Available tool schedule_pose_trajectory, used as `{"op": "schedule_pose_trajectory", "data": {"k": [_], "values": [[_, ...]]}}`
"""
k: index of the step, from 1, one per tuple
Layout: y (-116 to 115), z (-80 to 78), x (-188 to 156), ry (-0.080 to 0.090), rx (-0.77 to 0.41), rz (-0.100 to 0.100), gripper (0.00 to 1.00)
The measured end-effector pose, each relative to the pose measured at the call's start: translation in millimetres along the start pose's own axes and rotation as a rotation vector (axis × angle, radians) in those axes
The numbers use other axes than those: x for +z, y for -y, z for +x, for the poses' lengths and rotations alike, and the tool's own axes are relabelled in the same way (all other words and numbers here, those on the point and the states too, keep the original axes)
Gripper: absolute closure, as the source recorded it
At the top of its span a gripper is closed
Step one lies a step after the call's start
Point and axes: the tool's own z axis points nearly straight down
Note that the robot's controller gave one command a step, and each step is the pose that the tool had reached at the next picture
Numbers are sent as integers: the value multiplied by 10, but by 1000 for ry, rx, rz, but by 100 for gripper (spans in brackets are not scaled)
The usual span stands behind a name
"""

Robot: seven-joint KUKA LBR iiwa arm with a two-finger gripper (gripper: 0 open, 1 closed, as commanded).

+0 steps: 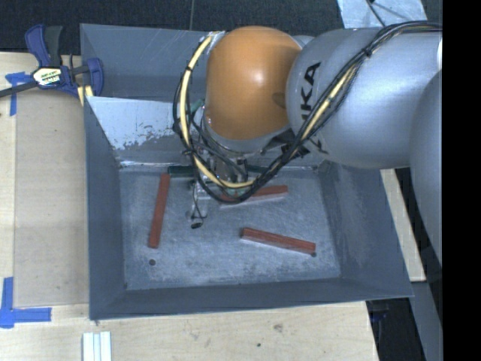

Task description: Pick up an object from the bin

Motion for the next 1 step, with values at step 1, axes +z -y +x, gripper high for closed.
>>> {"op": "schedule_pose_trajectory", "data": {"k": [1], "values": [[722, -380, 1415, 10, 82, -2, 0]]}}
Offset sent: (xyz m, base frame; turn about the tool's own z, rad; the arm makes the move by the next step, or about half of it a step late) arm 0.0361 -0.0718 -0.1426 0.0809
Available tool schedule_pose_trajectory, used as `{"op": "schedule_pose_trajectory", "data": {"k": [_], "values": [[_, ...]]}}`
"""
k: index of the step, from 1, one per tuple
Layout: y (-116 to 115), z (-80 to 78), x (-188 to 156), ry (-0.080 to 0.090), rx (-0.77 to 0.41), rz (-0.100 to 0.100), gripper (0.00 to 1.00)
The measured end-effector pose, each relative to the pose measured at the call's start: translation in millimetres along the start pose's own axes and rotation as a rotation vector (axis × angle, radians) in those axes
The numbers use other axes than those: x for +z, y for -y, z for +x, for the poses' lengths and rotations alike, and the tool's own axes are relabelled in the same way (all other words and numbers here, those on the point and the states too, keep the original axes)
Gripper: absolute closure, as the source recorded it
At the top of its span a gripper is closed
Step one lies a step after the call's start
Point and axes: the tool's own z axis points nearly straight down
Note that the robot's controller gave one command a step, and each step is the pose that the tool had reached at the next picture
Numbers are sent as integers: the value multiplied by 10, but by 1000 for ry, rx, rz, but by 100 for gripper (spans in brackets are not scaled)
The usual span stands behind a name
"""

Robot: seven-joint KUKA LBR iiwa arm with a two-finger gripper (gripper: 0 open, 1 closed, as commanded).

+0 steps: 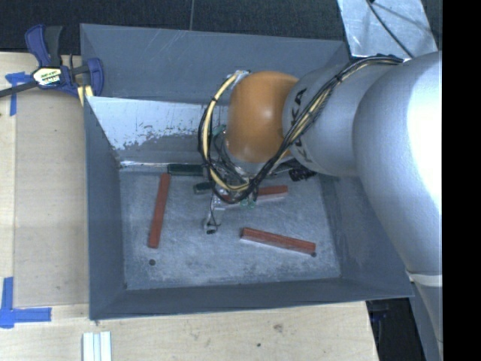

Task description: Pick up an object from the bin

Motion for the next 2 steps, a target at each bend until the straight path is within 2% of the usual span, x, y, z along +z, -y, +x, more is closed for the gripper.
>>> {"op": "schedule_pose_trajectory", "data": {"k": [1, 2], "values": [[-5, -11, -12, 4, 1, -2, 100], [741, -131, -1569, 7, -235, 3, 100]]}}
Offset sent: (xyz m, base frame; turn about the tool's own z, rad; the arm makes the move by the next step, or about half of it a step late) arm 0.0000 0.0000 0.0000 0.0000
